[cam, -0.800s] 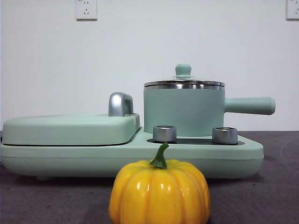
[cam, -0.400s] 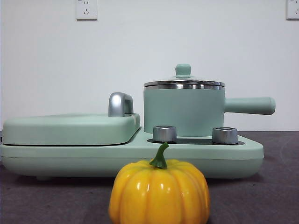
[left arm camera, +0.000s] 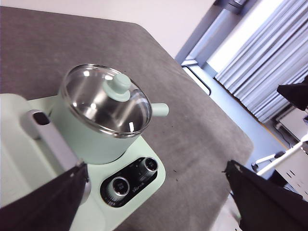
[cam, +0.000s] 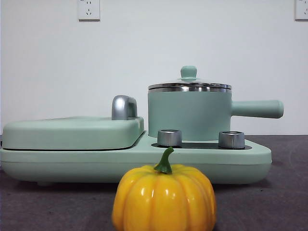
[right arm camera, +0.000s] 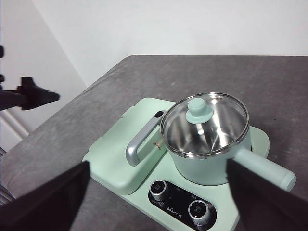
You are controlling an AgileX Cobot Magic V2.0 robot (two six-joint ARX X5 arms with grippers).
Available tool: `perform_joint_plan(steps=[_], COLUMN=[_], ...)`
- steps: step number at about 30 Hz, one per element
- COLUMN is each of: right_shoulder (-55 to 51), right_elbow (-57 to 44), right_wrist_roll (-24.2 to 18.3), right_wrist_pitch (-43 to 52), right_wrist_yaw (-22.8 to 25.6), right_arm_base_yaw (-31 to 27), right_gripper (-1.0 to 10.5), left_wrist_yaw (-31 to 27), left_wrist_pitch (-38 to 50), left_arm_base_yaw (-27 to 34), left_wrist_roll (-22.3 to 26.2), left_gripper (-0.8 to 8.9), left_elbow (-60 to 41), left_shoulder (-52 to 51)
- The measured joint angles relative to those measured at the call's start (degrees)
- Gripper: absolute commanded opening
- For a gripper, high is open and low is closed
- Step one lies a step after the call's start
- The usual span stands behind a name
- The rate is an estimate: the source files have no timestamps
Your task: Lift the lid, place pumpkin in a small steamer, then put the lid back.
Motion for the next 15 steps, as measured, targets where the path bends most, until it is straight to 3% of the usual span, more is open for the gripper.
perform_joint_plan(steps=[9, 15], right_shoulder=[0.00, 0.00], right_elbow=[0.00, 0.00], right_wrist_roll=[0.00, 0.13], right_wrist_pitch=[-0.11, -0.24], right_wrist_yaw=[0.00, 0.00], right_arm_base_yaw=[0.00, 0.00], right_gripper=[4.9, 4.9], left_wrist_yaw=[-1.81, -9.33], left_wrist_pitch=[0.50, -2.67], left_arm_base_yaw=[-6.49, -12.11], left_wrist_roll=[1.18, 5.75], left_gripper=[4.77, 4.77], left_elbow=[10.43, 23.54], left_shoulder=[15.32, 27.91])
